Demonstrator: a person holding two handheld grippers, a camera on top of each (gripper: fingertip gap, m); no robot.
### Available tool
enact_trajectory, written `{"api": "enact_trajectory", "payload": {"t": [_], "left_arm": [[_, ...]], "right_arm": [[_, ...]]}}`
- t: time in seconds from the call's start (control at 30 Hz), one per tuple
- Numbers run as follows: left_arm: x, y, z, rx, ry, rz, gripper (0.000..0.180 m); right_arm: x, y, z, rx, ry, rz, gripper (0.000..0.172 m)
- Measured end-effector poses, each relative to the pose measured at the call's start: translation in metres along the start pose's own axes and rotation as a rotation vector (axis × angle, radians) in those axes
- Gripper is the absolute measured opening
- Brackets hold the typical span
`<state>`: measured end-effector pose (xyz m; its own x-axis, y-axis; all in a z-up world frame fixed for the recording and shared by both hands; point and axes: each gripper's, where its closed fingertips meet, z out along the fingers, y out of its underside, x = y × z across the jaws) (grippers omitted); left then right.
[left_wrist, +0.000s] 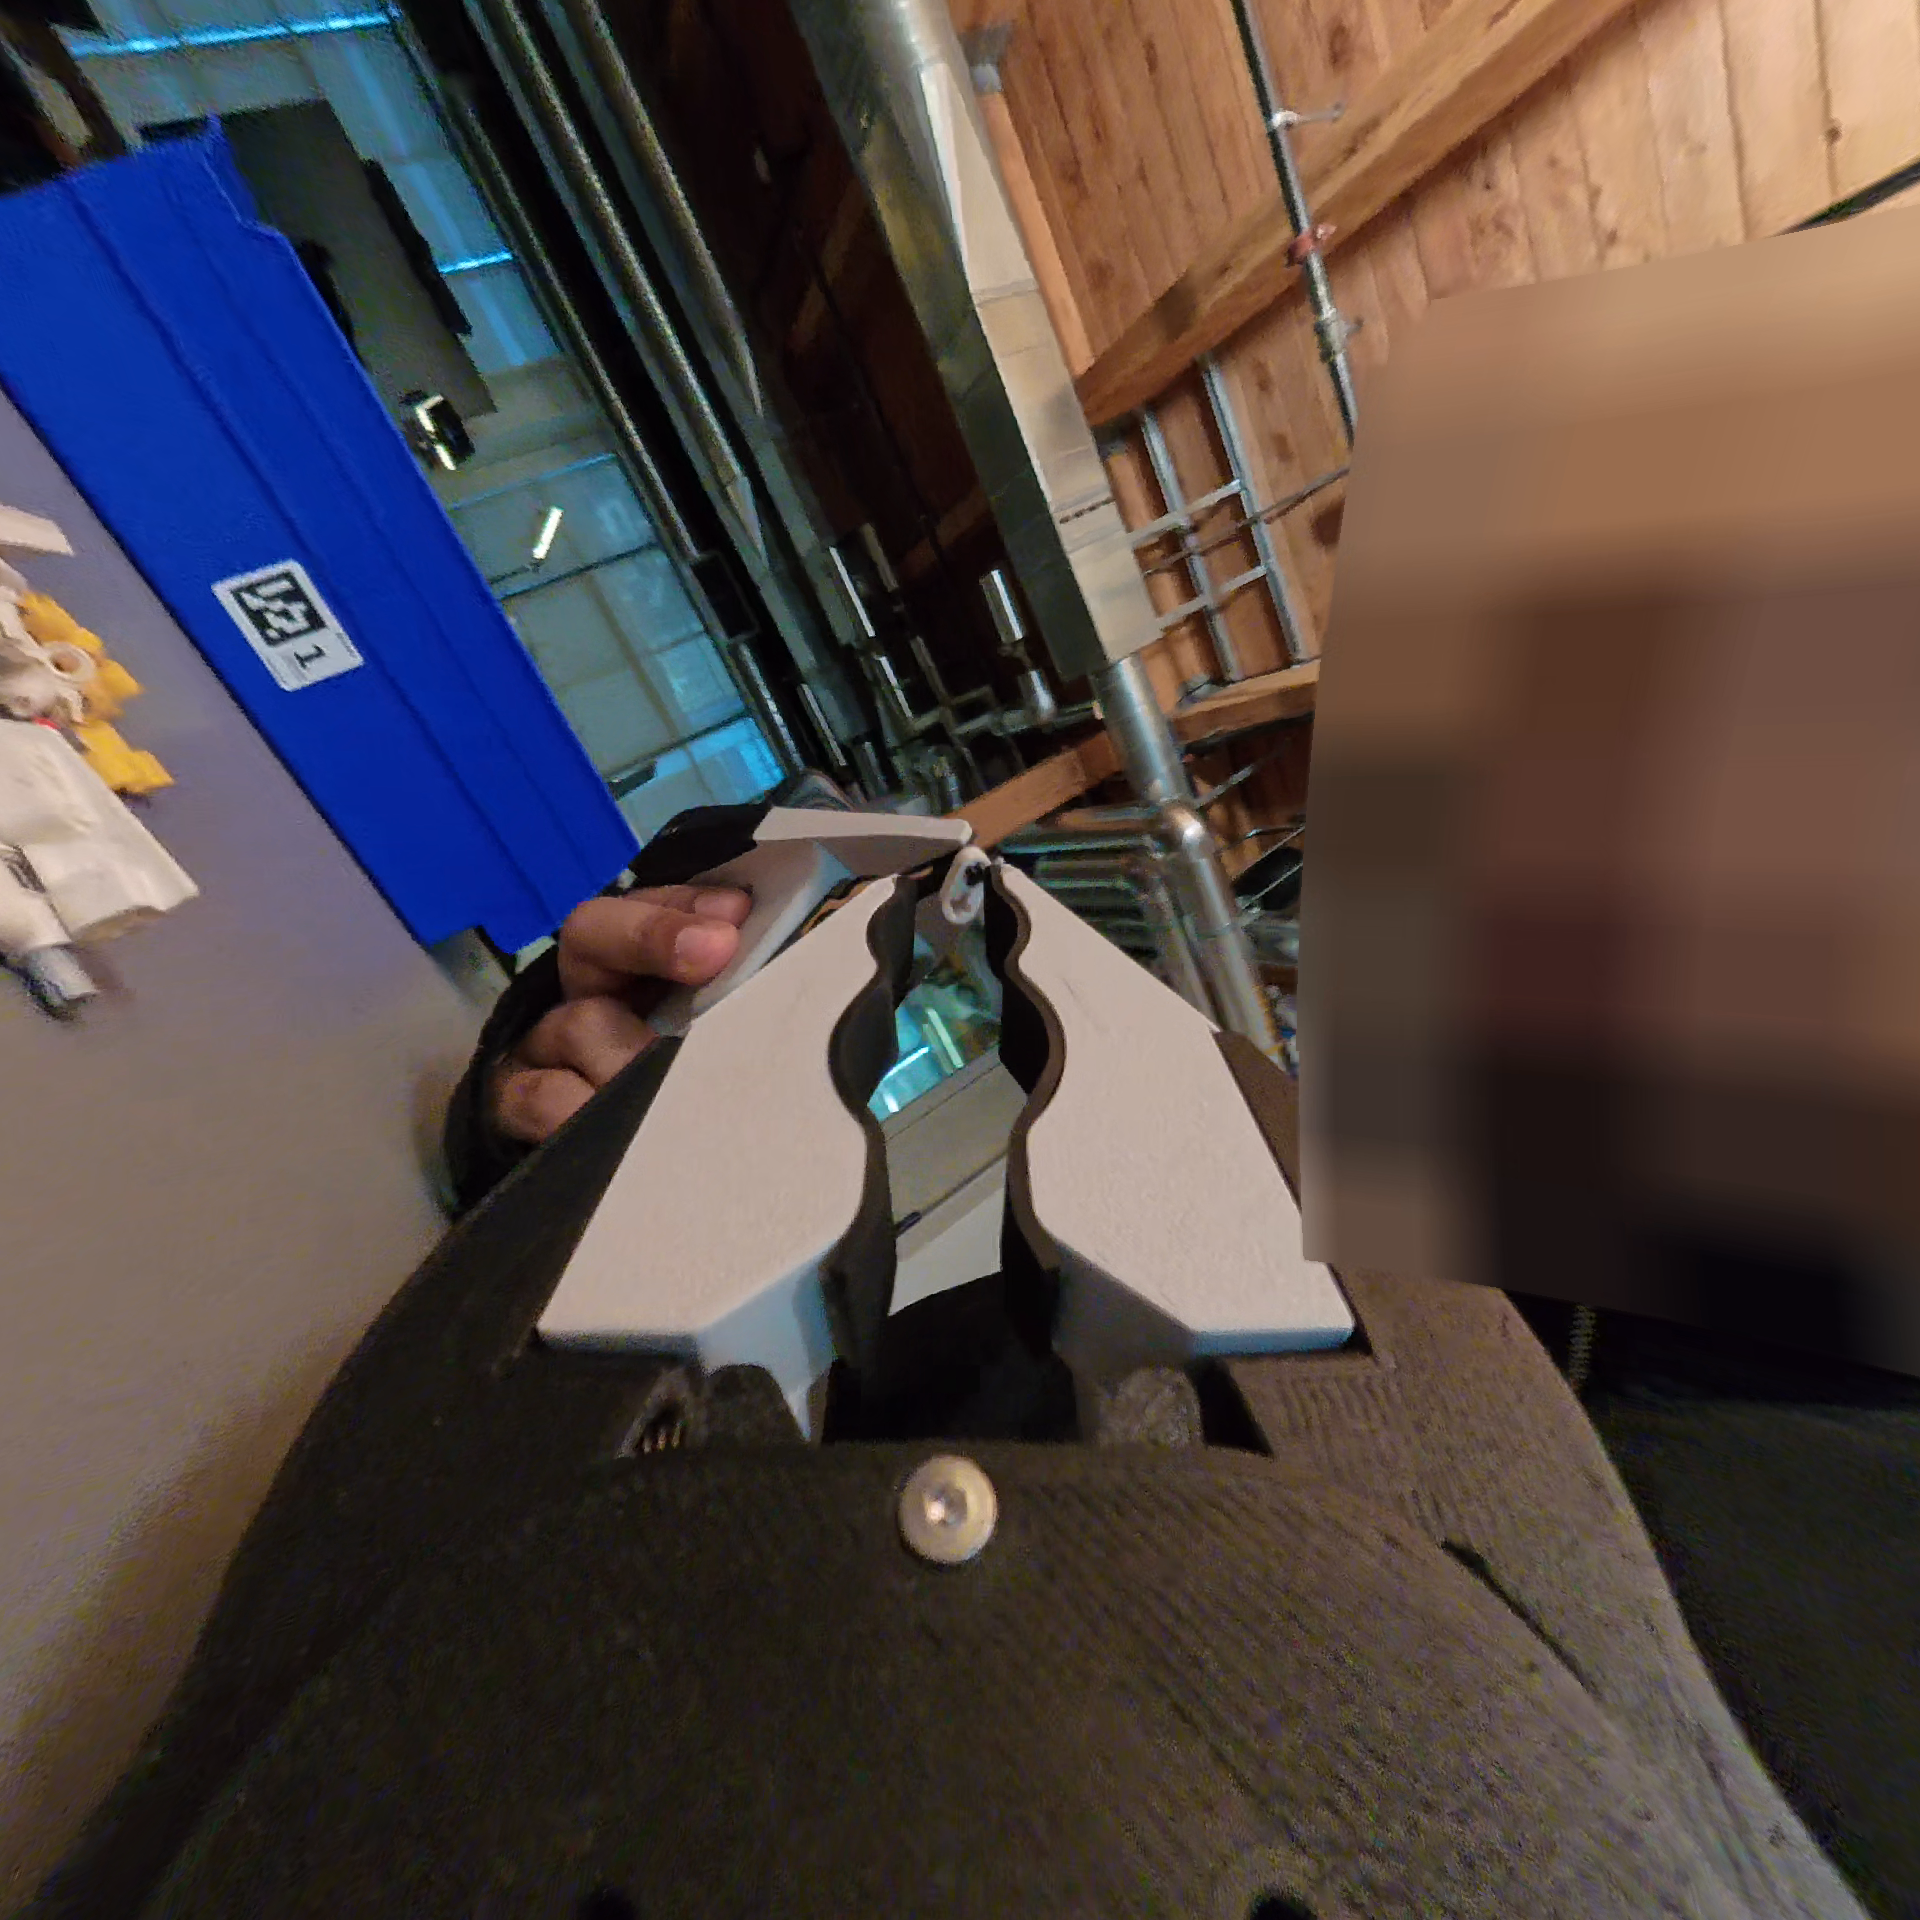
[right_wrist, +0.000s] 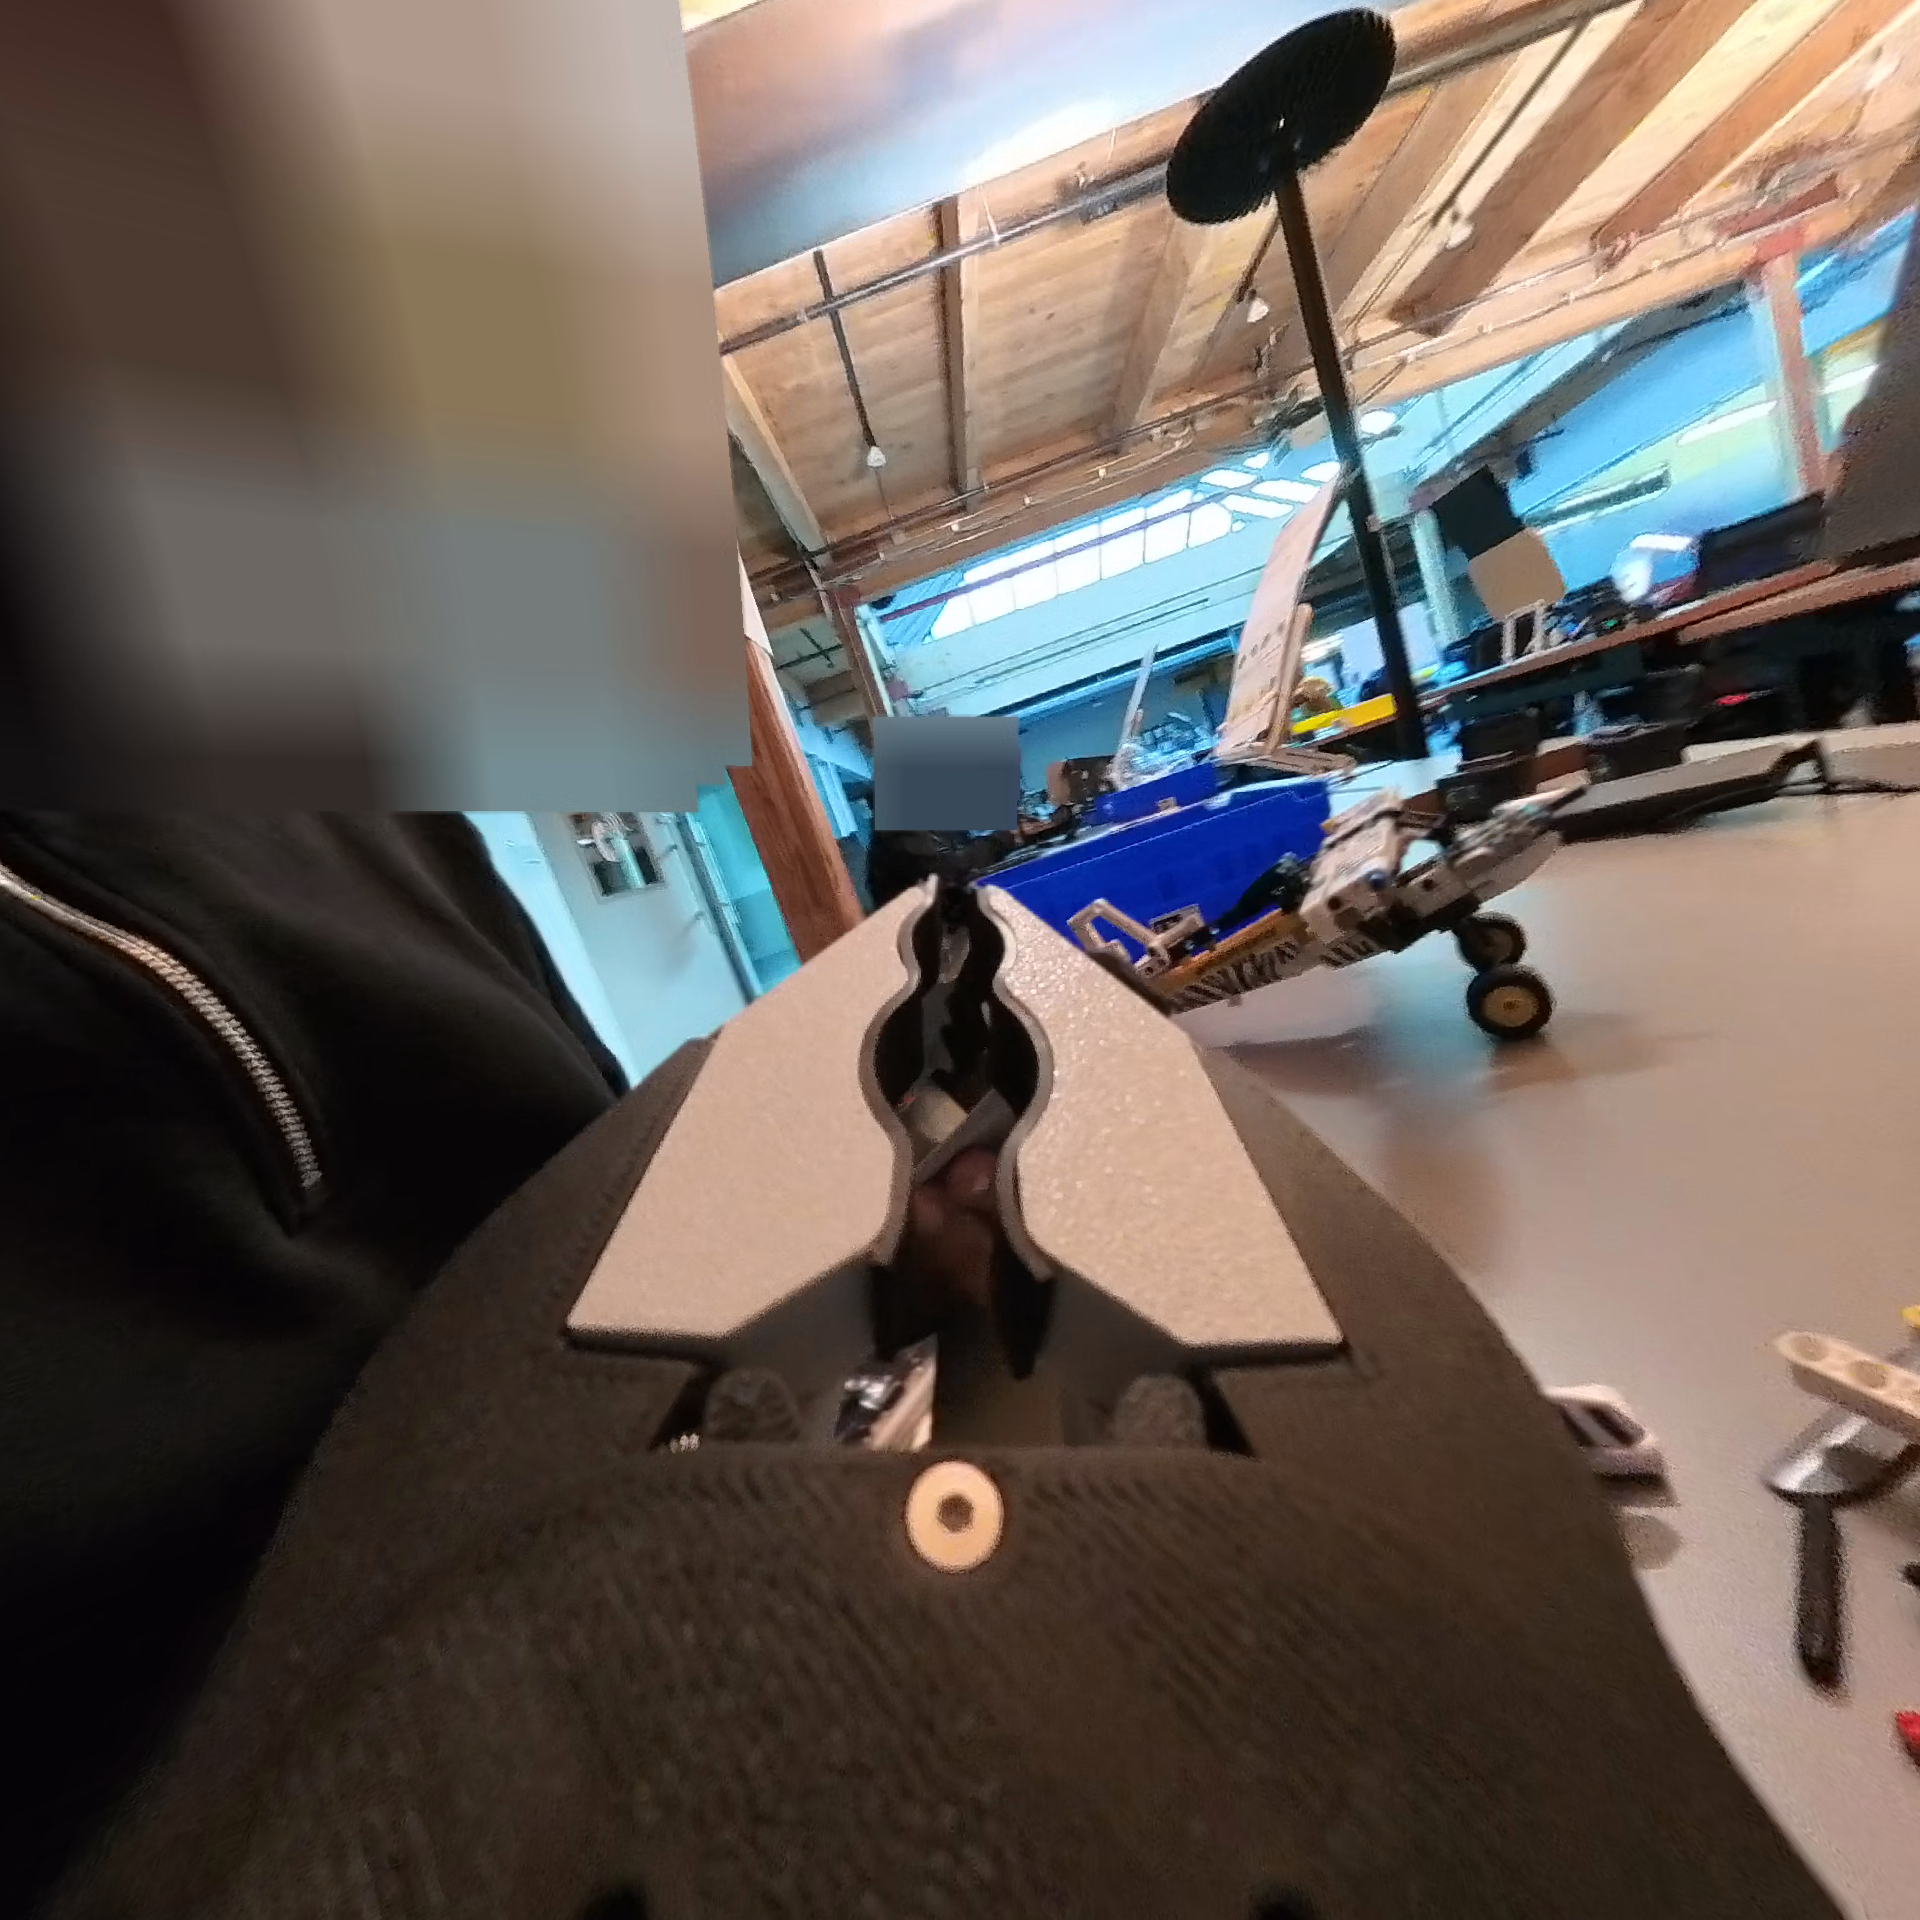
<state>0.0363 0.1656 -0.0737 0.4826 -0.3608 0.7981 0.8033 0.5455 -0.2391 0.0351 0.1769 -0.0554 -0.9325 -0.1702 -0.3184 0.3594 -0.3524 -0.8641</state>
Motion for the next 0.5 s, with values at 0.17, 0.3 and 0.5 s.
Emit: {"api": "enact_trajectory", "payload": {"t": [0.17, 0.3, 0.5], "left_arm": [[0.005, 0.008, 0.004, -0.076, -0.047, 0.13, 0.022], [0.005, 0.01, 0.007, -0.099, -0.094, 0.244, 0.008], [0.005, 0.008, 0.007, -0.105, -0.127, 0.331, 0.005]], "right_arm": [[0.001, 0.014, 0.009, -0.076, -0.008, 0.048, 0.002], [-0.001, 0.015, 0.01, -0.075, -0.024, 0.07, 0.001], [0.001, 0.014, 0.009, -0.062, -0.005, 0.065, 0.001]]}}
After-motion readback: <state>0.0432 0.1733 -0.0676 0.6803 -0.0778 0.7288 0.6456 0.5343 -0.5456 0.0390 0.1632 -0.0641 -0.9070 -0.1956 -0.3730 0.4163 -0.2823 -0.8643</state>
